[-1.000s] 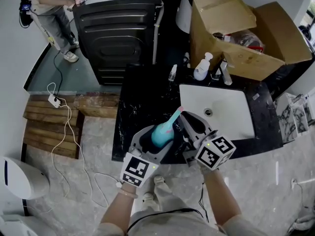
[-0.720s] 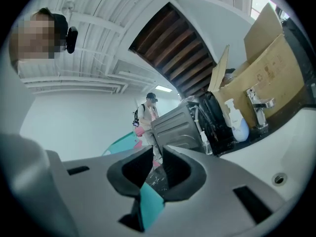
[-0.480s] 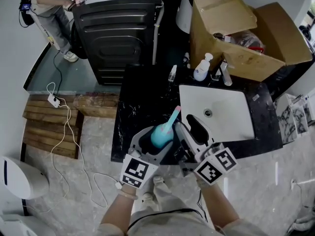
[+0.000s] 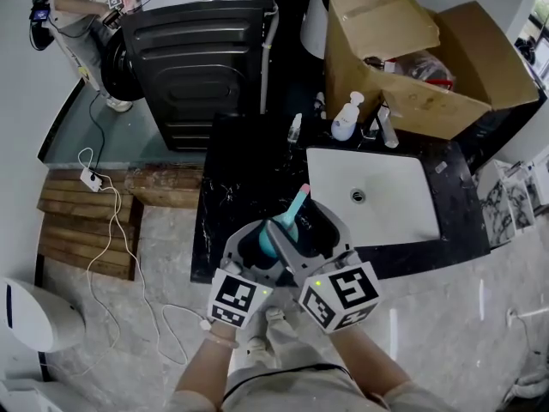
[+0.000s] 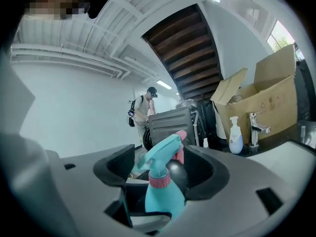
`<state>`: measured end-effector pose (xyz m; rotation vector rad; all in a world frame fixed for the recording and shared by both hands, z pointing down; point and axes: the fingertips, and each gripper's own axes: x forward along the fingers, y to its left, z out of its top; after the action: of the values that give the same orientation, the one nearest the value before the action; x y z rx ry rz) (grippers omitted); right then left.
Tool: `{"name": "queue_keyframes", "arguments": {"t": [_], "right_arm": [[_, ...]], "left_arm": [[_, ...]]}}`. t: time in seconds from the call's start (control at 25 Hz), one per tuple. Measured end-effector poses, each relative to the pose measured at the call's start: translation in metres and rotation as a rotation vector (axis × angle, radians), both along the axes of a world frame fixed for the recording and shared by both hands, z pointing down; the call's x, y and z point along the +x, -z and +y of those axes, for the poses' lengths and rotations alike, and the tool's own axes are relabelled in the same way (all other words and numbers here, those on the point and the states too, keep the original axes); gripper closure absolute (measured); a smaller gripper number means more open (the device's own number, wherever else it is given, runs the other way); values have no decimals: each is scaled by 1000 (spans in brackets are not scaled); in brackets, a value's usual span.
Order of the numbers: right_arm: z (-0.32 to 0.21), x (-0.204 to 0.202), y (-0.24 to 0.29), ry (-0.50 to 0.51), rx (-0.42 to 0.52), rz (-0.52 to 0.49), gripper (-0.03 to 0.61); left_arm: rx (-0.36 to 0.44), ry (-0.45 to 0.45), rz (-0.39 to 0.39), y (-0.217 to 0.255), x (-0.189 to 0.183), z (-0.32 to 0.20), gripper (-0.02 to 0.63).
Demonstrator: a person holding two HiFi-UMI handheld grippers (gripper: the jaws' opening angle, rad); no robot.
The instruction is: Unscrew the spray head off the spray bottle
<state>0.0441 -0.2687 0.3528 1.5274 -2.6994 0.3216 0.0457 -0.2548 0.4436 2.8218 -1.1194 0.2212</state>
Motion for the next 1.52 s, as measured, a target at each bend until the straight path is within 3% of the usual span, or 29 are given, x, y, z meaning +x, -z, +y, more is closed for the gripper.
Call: {"name": "queue_keyframes", "arguments": {"t": [0.28,0.68,1.0,1.52], "right_arm": [[8,15,0,15,-13,78,290],[14,35,1,65,-14,133,373],[9,40,-7,88,2,315,390],[-26,30,-15,133,-38,121,425]], "left_arm": [[-3,5,0,-2,0,0,318],[-6,1,-14,-2,2,2,321],[-35,7,11,-4,-3,2,324],[-37,12,10,-4,-4,3,325]]}}
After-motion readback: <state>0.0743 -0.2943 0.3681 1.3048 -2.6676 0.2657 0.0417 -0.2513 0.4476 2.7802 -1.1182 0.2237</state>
